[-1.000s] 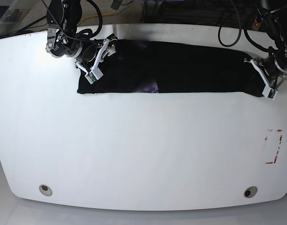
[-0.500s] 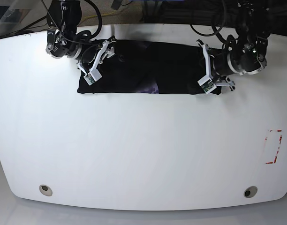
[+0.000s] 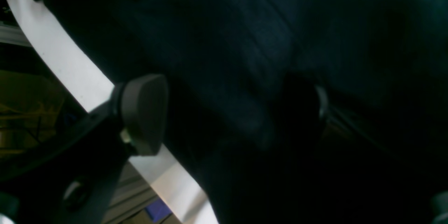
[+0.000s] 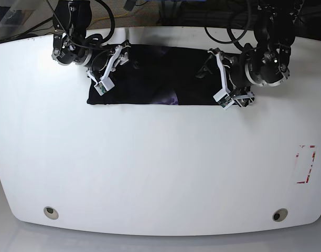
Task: Fold the T-shirt properly
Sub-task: 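Lift the strip end with the left gripper and fold it toward the right gripper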
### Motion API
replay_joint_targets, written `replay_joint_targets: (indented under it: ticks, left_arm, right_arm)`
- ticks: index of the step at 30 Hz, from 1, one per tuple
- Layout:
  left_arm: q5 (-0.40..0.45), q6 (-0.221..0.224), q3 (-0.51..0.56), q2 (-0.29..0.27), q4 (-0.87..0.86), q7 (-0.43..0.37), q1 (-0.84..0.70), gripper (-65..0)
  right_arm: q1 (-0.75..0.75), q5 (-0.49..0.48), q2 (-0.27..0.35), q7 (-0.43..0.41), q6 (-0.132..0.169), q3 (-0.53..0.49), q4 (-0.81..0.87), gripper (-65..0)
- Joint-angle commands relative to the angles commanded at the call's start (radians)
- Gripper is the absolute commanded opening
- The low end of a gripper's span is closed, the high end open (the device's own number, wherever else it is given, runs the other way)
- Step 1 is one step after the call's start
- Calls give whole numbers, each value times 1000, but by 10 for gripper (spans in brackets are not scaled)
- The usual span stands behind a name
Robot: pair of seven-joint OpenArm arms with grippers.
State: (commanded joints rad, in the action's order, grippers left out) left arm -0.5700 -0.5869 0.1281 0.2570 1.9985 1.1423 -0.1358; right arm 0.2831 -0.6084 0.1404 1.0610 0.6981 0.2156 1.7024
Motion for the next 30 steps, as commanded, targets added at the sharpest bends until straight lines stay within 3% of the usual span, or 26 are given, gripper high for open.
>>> replay_joint_targets:
  ticks: [3,8,12,14,18,23,26,30]
  left_arm:
    - [-5,-2,21,0,3,41,38,-165]
    - [5,0,-25,5,0,43,77,-167]
    - [28,-2,-175,5,-3,44,77,-167]
    - [29,-2,-241,6,-3,44,48,-167]
    - [31,-2,-299,9,-3,44,-8,-189]
    - [31,-2,-281,57,-40,41,-63,-293]
    - [68,-2,-203,89,-75,32,-66,-326]
    - [163,-2,-123,100,-86,-78,-86,-367]
  right_arm:
    - [-11,0,0,0,0,0,0,-155]
    - [-14,-12,0,0,0,2,26,-155]
    - [-6,-107,2,8,0,55,101,-155]
    - [-6,-203,2,26,0,94,127,-155]
    - [-15,-330,3,77,0,212,132,-155]
    - [-15,-351,9,84,0,345,124,-155]
    - [-15,-350,34,86,0,402,64,-155]
    - [-37,-350,74,86,0,439,-89,-155]
